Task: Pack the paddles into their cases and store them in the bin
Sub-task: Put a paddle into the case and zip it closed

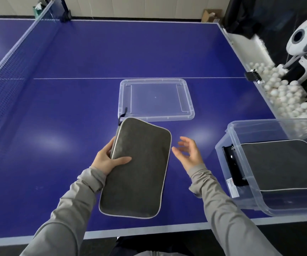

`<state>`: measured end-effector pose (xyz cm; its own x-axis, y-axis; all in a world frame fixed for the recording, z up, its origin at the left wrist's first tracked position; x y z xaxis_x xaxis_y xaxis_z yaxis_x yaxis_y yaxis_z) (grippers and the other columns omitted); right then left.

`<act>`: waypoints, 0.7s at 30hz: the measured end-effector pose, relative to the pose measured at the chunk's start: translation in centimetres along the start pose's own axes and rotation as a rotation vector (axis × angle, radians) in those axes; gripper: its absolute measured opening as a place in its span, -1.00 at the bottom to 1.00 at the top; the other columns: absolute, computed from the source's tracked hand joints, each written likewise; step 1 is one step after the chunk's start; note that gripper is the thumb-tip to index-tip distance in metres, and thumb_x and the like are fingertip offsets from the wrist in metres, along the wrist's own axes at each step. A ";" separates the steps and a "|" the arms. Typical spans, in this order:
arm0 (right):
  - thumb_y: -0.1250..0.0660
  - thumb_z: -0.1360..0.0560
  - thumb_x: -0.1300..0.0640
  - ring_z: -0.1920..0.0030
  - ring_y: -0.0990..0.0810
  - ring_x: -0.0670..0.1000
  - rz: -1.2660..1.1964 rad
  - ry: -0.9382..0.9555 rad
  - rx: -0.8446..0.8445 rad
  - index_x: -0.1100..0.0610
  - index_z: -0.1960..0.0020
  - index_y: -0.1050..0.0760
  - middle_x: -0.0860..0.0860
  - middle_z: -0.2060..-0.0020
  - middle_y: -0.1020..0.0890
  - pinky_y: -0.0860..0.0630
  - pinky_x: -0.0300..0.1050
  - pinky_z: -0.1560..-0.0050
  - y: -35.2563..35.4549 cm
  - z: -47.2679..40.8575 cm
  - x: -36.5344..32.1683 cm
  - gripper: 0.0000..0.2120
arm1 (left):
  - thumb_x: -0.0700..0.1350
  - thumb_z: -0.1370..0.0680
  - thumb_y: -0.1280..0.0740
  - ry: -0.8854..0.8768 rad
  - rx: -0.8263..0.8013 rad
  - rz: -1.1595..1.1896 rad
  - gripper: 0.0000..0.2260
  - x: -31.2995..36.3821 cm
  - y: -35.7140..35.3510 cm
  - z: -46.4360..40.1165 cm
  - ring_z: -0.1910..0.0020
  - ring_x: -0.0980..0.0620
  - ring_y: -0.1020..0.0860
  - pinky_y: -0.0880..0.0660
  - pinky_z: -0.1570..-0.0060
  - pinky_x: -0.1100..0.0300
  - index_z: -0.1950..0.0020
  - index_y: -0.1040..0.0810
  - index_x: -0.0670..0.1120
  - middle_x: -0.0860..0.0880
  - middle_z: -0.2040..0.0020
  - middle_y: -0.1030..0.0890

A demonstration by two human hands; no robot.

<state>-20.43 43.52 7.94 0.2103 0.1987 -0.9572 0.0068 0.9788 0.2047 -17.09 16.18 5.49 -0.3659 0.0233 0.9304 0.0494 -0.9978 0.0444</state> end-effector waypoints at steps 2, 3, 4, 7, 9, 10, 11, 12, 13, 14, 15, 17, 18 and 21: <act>-0.37 -0.45 0.26 0.04 -0.52 -0.06 -0.084 -0.076 -0.078 0.16 -0.31 -0.30 0.08 -0.07 -0.48 -0.47 -0.43 0.08 -1.0 0.4 0.8 -0.53 | -0.02 -0.08 -0.59 -0.001 0.034 0.096 -0.36 0.3 0.0 0.1 0.03 0.13 -0.64 -0.57 0.13 0.27 -0.14 -0.55 0.22 0.13 0.01 -0.68; -0.36 -0.46 0.24 0.03 -0.52 -0.07 -0.119 -0.116 -0.124 0.13 -0.33 -0.28 0.07 -0.08 -0.47 -0.49 -0.32 0.02 -1.6 0.6 1.0 -0.51 | 0.00 -0.07 -0.58 0.001 0.046 0.138 -0.41 0.5 -0.1 0.0 0.03 0.10 -0.64 -0.58 0.11 0.23 -0.09 -0.57 0.22 0.12 0.01 -0.68; -0.36 -0.46 0.21 0.01 -0.52 -0.07 -0.141 -0.154 -0.163 0.10 -0.34 -0.26 0.06 -0.07 -0.48 -0.50 -0.23 -0.01 -2.2 0.8 1.2 -0.50 | 0.01 -0.07 -0.57 0.005 0.050 0.175 -0.41 0.5 -0.3 -0.1 0.02 0.08 -0.64 -0.57 0.09 0.18 -0.08 -0.57 0.19 0.10 -0.01 -0.67; -0.37 -0.45 0.22 0.04 -0.55 -0.15 -0.161 -0.168 -0.181 0.08 -0.29 -0.30 -0.04 0.02 -0.54 -0.50 -0.41 0.08 -2.5 1.1 0.6 -0.55 | 0.02 -0.08 -0.55 0.028 0.029 0.266 -0.38 0.8 -1.3 -0.2 0.08 0.05 -0.66 -0.58 0.17 0.17 -0.13 -0.55 0.08 0.04 0.01 -0.67; -0.38 -0.44 0.26 0.10 -0.57 -0.20 -0.189 -0.150 -0.155 0.12 -0.26 -0.34 -0.08 0.06 -0.57 -0.52 -0.44 0.15 -2.1 1.2 0.0 -0.57 | 0.02 -0.08 -0.54 0.027 -0.016 0.288 -0.43 1.4 -2.5 -0.5 0.12 0.06 -0.66 -0.59 0.23 0.20 -0.08 -0.56 0.08 0.04 0.05 -0.67; -0.38 -0.44 0.27 0.12 -0.58 -0.19 -0.191 -0.153 -0.136 0.14 -0.26 -0.35 -0.07 0.07 -0.59 -0.54 -0.42 0.14 -1.7 1.3 -0.1 -0.57 | 0.01 -0.10 -0.55 0.028 -0.043 0.282 -0.45 1.6 -3.0 -0.7 0.11 0.05 -0.66 -0.59 0.21 0.19 -0.07 -0.55 0.07 0.03 0.04 -0.67; -0.39 -0.43 0.27 0.13 -0.59 -0.17 -0.181 -0.156 -0.109 0.16 -0.26 -0.35 -0.04 0.07 -0.60 -0.55 -0.39 0.13 -1.1 1.5 -0.3 -0.57 | -0.02 -0.13 -0.56 0.028 -0.071 0.267 -0.46 2.0 -3.6 -1.0 0.08 0.03 -0.65 -0.58 0.17 0.16 -0.09 -0.55 0.07 0.02 0.02 -0.67; -0.39 -0.43 0.28 0.13 -0.59 -0.14 -0.176 -0.160 -0.079 0.16 -0.25 -0.36 -0.01 0.07 -0.60 -0.55 -0.36 0.11 -0.3 1.6 -0.5 -0.56 | -0.07 -0.18 -0.57 0.025 -0.108 0.252 -0.47 2.5 -4.2 -1.3 0.04 0.01 -0.64 -0.58 0.12 0.13 -0.11 -0.54 0.05 0.01 0.00 -0.66; -0.39 -0.43 0.28 0.13 -0.59 -0.11 -0.188 -0.166 -0.050 0.17 -0.25 -0.36 0.01 0.07 -0.60 -0.55 -0.34 0.10 0.5 1.8 -0.7 -0.57 | -0.11 -0.24 -0.54 0.026 -0.158 0.255 -0.50 3.0 -4.9 -1.5 0.02 -0.01 -0.63 -0.59 0.10 0.11 -0.15 -0.53 0.03 0.00 -0.02 -0.66; -0.39 -0.43 0.29 0.13 -0.59 -0.10 -0.209 -0.172 -0.023 0.17 -0.25 -0.37 0.02 0.06 -0.60 -0.55 -0.33 0.10 1.4 2.0 -0.8 -0.57 | -0.14 -0.30 -0.47 0.034 -0.218 0.275 -0.55 3.4 -5.8 -1.7 0.02 -0.03 -0.63 -0.61 0.11 0.11 -0.17 -0.52 0.01 -0.02 -0.02 -0.67; -0.38 -0.43 0.30 0.12 -0.60 -0.09 -0.229 -0.176 -0.001 0.18 -0.25 -0.38 0.02 0.06 -0.60 -0.55 -0.32 0.11 2.5 2.1 -1.0 -0.58 | -0.16 -0.34 -0.43 0.050 -0.279 0.294 -0.57 3.9 -6.7 -1.7 0.05 -0.04 -0.65 -0.62 0.15 0.11 -0.20 -0.51 0.00 -0.03 0.00 -0.68; -0.37 -0.43 0.32 0.12 -0.61 -0.04 -0.244 -0.187 0.011 0.17 -0.22 -0.41 0.06 0.04 -0.61 -0.55 -0.27 0.11 4.5 2.3 -1.6 -0.61 | -0.22 -0.31 -0.49 0.094 -0.345 0.286 -0.49 4.5 -8.5 -1.8 0.13 -0.03 -0.66 -0.63 0.19 0.08 -0.23 -0.49 -0.04 -0.05 0.06 -0.69; -0.37 -0.43 0.32 0.14 -0.62 -0.04 -0.241 -0.187 -0.002 0.15 -0.19 -0.43 0.06 0.07 -0.62 -0.56 -0.26 0.14 5.5 2.3 -2.0 -0.64 | -0.21 -0.29 -0.50 0.113 -0.349 0.270 -0.46 4.8 -9.4 -1.8 0.15 -0.05 -0.66 -0.63 0.18 0.05 -0.24 -0.47 -0.07 -0.06 0.06 -0.68; -0.38 -0.42 0.29 0.20 -0.64 -0.05 -0.201 -0.173 -0.028 0.05 -0.06 -0.47 0.06 0.13 -0.64 -0.57 -0.22 0.14 8.5 2.4 -3.3 -0.73 | -0.10 -0.16 -0.53 0.142 -0.346 0.260 -0.32 6.0 -12.4 -1.5 0.10 -0.12 -0.61 -0.57 0.07 -0.04 -0.25 -0.44 -0.18 -0.16 -0.05 -0.61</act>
<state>-18.69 51.07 13.36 0.3716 -0.0094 -0.9283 0.0391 0.9992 0.0055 -21.32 28.56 9.98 -0.5075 -0.2153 0.8343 -0.1480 -0.9321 -0.3306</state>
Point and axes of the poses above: each hand's wrist, its own z-axis away from the middle knuckle, its own y-axis out of the back of the hand, x = y × z, the point moved 10 cm from there along -z, towards the middle knuckle
